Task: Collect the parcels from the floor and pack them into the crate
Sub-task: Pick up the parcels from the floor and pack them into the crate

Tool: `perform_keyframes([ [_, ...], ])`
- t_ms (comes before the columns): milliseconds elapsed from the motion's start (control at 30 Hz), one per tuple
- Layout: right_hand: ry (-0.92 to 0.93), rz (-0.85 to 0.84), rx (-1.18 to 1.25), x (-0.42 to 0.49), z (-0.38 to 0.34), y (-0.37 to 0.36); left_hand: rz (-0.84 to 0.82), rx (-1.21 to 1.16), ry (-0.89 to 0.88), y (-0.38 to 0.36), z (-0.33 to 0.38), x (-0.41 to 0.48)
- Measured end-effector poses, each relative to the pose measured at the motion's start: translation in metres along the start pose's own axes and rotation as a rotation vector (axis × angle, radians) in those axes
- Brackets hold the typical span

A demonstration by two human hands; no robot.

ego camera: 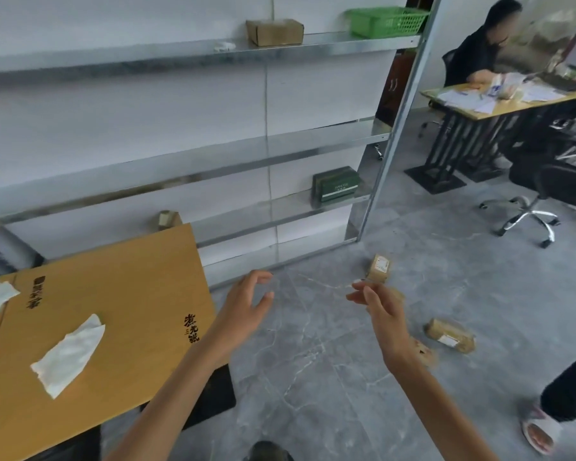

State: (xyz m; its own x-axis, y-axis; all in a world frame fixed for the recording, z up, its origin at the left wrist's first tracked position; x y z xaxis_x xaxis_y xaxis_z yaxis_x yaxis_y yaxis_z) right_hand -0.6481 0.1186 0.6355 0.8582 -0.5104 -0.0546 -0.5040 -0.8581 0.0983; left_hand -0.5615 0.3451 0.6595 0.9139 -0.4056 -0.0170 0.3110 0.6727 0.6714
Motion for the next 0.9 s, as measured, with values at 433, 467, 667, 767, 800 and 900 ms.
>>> perform_keyframes([
  [433,-0.096,0.069,0.014,0.153,0.006,0.004,-0.072,-0.074,0.065,-0.023,-0.015,0.188],
  [467,-0.108,0.085,0.014,0.171,0.007,0.004,-0.103,-0.069,0.059,-0.026,-0.012,0.212],
  [667,-0.246,0.165,0.145,0.261,0.004,0.001,-0.362,-0.018,0.041,-0.055,0.011,0.336],
  [767,-0.306,0.214,0.188,0.291,0.008,0.014,-0.495,0.042,0.029,-0.082,0.027,0.385],
  [800,-0.329,0.231,0.194,0.300,0.012,0.020,-0.536,0.052,0.023,-0.094,0.033,0.398],
  [900,-0.398,0.291,0.191,0.333,0.028,0.045,-0.700,0.082,-0.010,-0.138,0.052,0.438],
])
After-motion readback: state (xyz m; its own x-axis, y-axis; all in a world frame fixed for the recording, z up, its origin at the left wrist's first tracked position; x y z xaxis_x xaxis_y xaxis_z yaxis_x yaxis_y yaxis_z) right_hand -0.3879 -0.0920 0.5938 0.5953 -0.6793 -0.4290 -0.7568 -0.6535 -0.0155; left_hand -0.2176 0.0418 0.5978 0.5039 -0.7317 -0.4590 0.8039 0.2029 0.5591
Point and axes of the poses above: each hand's wrist, its own x-axis towards the middle knuckle, its own y-axis out of the back of the hand, z = x × y, the point moved 1 cm from there along x, towards the middle knuckle, and after that the axes turned 1 degree about x, right-handed, at the moved point
